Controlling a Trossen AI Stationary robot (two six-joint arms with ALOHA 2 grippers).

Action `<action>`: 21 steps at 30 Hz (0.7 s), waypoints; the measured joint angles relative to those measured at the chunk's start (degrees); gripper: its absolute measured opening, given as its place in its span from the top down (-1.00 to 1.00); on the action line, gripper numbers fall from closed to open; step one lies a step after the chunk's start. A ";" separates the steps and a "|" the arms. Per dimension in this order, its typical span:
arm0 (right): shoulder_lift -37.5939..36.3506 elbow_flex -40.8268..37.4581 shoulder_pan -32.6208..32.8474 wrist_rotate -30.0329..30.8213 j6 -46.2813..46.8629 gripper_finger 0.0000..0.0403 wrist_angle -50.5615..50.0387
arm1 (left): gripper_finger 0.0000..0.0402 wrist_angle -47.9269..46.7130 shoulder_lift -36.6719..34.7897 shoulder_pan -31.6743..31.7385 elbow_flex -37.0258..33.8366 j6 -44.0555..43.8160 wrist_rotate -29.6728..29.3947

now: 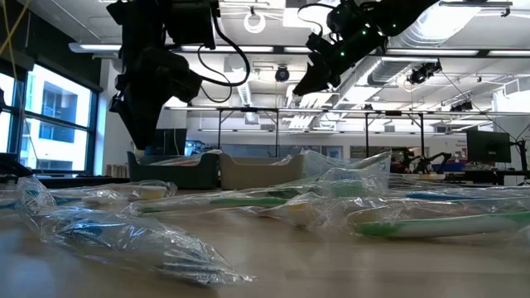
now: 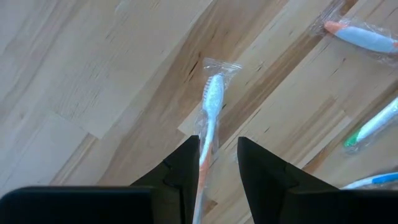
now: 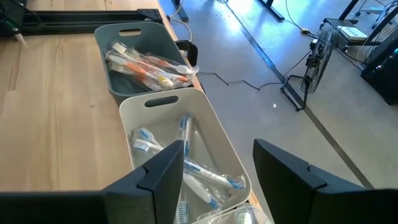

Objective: Pick & Place Toothbrushes
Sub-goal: Put the orange toothbrush into the dark blue bin

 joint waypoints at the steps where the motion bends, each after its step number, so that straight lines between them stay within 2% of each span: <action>1: 0.00 0.00 0.00 0.00 0.00 0.07 0.00 | 0.47 -0.01 0.00 0.01 0.00 0.00 0.00; 21: 0.00 0.00 0.01 -0.09 0.02 0.07 -0.50 | 0.47 0.13 0.00 0.02 0.02 -0.04 -0.04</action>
